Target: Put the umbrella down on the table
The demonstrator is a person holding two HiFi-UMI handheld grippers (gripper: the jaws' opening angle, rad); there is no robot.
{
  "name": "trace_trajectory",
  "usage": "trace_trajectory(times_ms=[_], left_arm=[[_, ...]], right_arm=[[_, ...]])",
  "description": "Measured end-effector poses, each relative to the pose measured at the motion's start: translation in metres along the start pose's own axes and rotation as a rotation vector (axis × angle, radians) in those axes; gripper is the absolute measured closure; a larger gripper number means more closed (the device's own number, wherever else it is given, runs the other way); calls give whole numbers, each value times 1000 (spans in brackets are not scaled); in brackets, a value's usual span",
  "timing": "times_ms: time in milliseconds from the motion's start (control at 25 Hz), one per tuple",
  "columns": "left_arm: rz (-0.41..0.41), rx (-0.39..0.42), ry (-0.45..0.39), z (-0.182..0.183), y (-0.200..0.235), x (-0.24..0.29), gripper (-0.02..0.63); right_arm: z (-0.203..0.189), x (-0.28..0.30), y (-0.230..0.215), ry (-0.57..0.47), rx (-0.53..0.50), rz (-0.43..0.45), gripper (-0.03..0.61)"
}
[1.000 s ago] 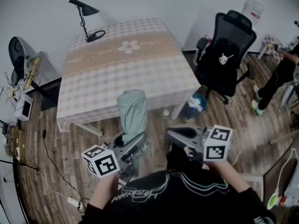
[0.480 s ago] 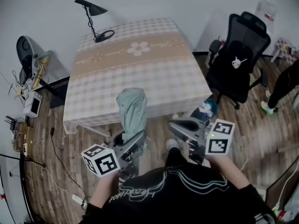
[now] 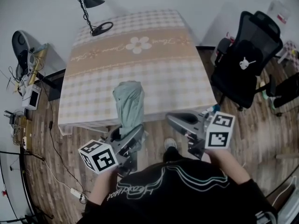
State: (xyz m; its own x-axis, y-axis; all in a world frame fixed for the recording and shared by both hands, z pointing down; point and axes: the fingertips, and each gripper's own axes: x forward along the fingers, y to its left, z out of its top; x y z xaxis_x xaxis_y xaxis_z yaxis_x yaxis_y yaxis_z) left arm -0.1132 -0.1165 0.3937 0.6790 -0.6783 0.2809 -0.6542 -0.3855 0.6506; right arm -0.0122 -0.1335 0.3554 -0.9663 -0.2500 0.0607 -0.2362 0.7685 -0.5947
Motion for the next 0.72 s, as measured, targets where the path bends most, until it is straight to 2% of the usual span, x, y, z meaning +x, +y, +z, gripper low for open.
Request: trace_trajectory(times_ms=[400, 600, 720], left_arm=[[44, -45, -2, 25, 32, 47, 351], [68, -3, 21, 21, 38, 49, 351], [100, 3, 45, 32, 57, 78, 351]], right_arm=[[21, 13, -60, 45, 61, 16, 566], [16, 12, -61, 61, 77, 9, 566], [31, 18, -93, 75, 94, 17, 566]])
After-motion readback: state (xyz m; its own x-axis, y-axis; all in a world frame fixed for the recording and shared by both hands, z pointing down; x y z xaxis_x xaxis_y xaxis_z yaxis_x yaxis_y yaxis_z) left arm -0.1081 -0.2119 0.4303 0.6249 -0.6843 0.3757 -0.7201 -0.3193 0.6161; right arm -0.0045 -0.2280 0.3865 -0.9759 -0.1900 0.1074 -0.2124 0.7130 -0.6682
